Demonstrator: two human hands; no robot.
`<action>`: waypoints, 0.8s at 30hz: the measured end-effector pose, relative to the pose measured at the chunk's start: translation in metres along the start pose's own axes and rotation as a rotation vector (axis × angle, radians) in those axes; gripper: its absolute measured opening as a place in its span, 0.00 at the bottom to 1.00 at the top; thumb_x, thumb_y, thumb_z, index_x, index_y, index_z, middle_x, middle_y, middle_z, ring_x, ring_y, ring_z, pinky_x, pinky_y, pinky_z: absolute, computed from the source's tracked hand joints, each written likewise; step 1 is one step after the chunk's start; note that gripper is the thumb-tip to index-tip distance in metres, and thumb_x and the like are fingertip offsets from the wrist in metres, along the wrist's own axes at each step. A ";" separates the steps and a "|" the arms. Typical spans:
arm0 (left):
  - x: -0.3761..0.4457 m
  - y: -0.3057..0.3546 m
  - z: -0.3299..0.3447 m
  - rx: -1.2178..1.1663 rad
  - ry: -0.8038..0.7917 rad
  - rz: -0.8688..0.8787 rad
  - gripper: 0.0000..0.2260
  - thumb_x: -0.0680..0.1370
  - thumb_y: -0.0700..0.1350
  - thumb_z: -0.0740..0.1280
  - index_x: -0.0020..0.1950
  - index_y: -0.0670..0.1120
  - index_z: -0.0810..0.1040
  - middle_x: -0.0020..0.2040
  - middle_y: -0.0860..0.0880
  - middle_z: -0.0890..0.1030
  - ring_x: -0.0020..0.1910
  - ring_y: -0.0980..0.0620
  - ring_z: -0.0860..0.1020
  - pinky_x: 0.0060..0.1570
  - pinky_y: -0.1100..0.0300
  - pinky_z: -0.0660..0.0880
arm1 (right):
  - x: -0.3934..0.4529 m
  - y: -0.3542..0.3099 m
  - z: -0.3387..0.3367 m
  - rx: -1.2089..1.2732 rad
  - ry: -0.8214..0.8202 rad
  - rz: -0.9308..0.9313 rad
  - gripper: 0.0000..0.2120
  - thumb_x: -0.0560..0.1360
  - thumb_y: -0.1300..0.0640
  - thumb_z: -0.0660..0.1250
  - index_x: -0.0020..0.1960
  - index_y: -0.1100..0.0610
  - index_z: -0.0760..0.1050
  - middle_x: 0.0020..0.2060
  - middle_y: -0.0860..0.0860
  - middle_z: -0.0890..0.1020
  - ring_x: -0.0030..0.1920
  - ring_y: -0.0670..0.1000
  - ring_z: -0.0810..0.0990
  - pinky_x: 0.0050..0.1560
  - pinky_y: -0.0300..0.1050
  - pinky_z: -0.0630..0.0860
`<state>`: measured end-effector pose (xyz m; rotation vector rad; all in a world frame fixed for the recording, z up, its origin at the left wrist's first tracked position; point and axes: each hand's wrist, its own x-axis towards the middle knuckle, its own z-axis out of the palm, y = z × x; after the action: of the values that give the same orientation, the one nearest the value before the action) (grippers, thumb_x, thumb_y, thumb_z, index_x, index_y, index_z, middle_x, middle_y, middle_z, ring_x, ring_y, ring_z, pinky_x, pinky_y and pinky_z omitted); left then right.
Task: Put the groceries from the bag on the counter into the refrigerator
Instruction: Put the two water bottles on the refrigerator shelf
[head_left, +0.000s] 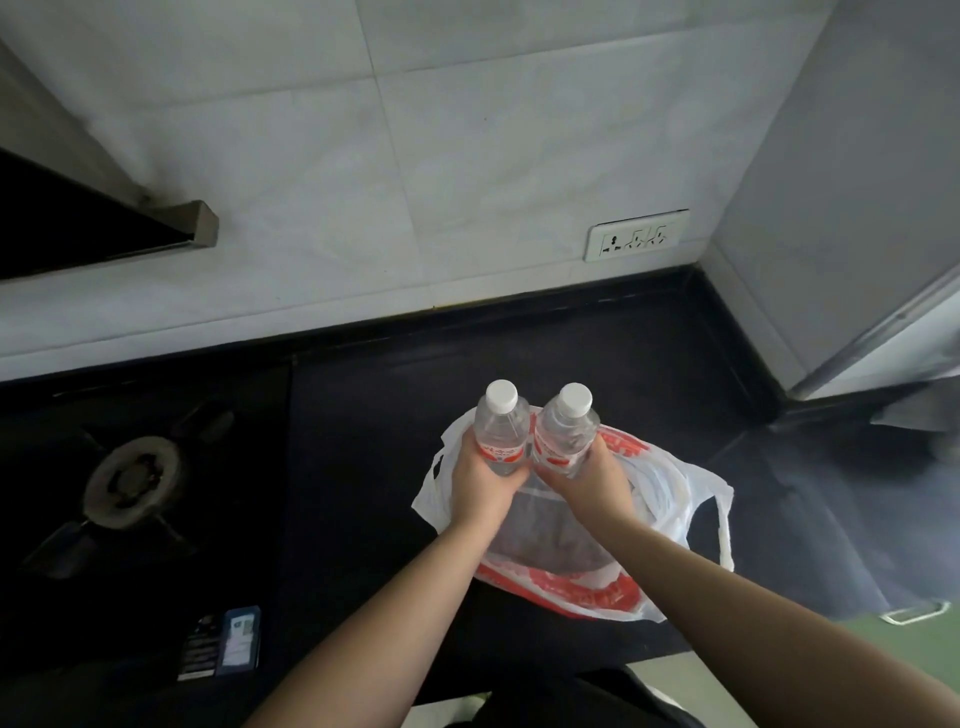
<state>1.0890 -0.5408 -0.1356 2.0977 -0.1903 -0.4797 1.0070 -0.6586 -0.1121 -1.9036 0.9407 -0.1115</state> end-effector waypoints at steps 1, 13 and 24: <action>0.000 0.000 0.001 -0.002 0.018 0.007 0.29 0.66 0.52 0.78 0.64 0.56 0.70 0.56 0.57 0.80 0.56 0.58 0.78 0.57 0.57 0.76 | -0.001 0.002 -0.001 0.000 0.006 0.004 0.20 0.65 0.38 0.72 0.53 0.39 0.69 0.45 0.41 0.81 0.46 0.44 0.80 0.47 0.46 0.78; -0.011 0.015 -0.029 0.086 -0.093 0.057 0.18 0.67 0.52 0.77 0.53 0.57 0.75 0.44 0.59 0.81 0.45 0.62 0.79 0.42 0.64 0.75 | -0.026 0.019 -0.022 0.074 0.090 0.057 0.26 0.65 0.42 0.76 0.59 0.47 0.73 0.47 0.41 0.82 0.49 0.44 0.81 0.50 0.43 0.77; -0.038 0.042 -0.109 -0.176 -0.296 0.135 0.28 0.72 0.51 0.75 0.69 0.56 0.69 0.60 0.59 0.79 0.60 0.59 0.77 0.59 0.54 0.76 | -0.085 -0.010 -0.069 0.101 0.090 -0.092 0.30 0.63 0.40 0.75 0.62 0.48 0.75 0.53 0.40 0.82 0.52 0.42 0.82 0.56 0.44 0.78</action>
<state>1.1013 -0.4672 -0.0385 1.8228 -0.4425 -0.6977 0.9225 -0.6511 -0.0423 -1.8615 0.8898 -0.2959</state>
